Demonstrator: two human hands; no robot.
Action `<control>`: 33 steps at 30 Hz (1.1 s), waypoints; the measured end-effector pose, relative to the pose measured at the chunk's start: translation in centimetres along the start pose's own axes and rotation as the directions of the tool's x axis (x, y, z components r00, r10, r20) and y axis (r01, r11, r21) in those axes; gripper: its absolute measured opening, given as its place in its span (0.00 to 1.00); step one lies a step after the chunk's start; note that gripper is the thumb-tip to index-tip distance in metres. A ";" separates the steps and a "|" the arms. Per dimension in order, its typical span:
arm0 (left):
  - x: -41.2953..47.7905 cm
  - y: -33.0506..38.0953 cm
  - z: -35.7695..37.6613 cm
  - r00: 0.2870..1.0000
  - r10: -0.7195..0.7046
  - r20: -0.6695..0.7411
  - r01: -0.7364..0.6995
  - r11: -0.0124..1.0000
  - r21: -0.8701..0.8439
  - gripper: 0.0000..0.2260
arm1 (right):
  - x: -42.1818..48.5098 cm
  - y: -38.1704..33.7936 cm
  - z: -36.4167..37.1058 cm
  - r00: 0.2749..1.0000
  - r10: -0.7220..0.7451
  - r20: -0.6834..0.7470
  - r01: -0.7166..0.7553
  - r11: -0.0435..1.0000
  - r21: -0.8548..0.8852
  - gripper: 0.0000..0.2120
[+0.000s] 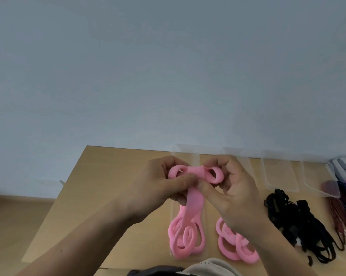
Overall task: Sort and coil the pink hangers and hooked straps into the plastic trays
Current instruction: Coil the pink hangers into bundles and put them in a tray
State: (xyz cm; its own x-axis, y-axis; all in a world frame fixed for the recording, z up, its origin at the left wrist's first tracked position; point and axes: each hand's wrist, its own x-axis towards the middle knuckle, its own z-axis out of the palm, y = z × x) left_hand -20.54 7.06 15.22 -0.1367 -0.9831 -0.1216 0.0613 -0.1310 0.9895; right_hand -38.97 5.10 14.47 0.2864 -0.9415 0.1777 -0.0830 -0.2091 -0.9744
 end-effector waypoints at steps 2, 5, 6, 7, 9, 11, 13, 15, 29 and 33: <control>0.0 0.1 -0.1 1.000 0.023 0.004 -0.023 1.000 -0.015 0.11 | 0.2 0.0 0.0 1.000 0.026 0.015 -0.026 0.999 0.018 0.20; 0.0 -0.1 -0.2 0.997 0.082 0.000 -0.082 0.996 0.024 0.08 | 0.5 -0.4 -0.4 0.995 0.077 0.065 -0.082 0.993 0.090 0.19; 0.1 -0.2 -0.2 0.995 0.097 -0.008 -0.096 0.994 0.045 0.08 | 0.7 -0.5 -0.6 0.993 0.084 0.084 -0.092 0.992 0.088 0.17; 0.2 -0.4 -0.2 0.994 0.108 -0.019 -0.106 0.992 0.065 0.08 | 0.8 -0.7 -0.7 0.991 0.089 0.098 -0.097 0.992 0.084 0.14; 0.3 -0.5 -0.1 0.990 0.134 -0.033 -0.130 0.986 0.101 0.09 | 1.0 -0.7 -0.6 0.991 0.101 0.090 -0.109 0.990 0.086 0.12; 0.4 -0.5 0.0 0.987 0.155 -0.039 -0.148 0.979 0.141 0.09 | 1.2 -0.6 -0.4 0.991 0.114 0.075 -0.120 0.989 0.083 0.14; 0.5 -0.5 0.0 0.988 0.151 -0.039 -0.143 0.977 0.156 0.10 | 1.3 -0.6 -0.2 0.992 0.112 0.063 -0.116 0.991 0.062 0.14; 0.6 -0.4 -0.1 0.991 0.132 -0.018 -0.129 0.982 0.140 0.09 | 1.3 -0.5 -0.1 0.994 0.099 0.047 -0.101 0.994 0.036 0.14; 0.6 -0.1 -0.6 0.999 0.002 0.045 0.001 0.998 -0.065 0.13 | 0.8 -0.2 0.4 0.998 0.046 0.039 -0.049 0.996 0.077 0.10; 0.5 -0.3 -0.5 0.998 0.055 0.035 -0.052 0.995 -0.082 0.09 | 0.6 -0.1 0.2 0.993 0.082 0.082 -0.093 0.985 0.147 0.13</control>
State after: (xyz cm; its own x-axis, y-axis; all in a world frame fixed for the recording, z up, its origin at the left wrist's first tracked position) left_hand -20.13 6.57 14.80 -0.1676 -0.9838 -0.0644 0.1492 -0.0899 0.9847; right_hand -38.55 4.59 14.61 0.3557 -0.9307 0.0856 0.0316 -0.0795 -0.9963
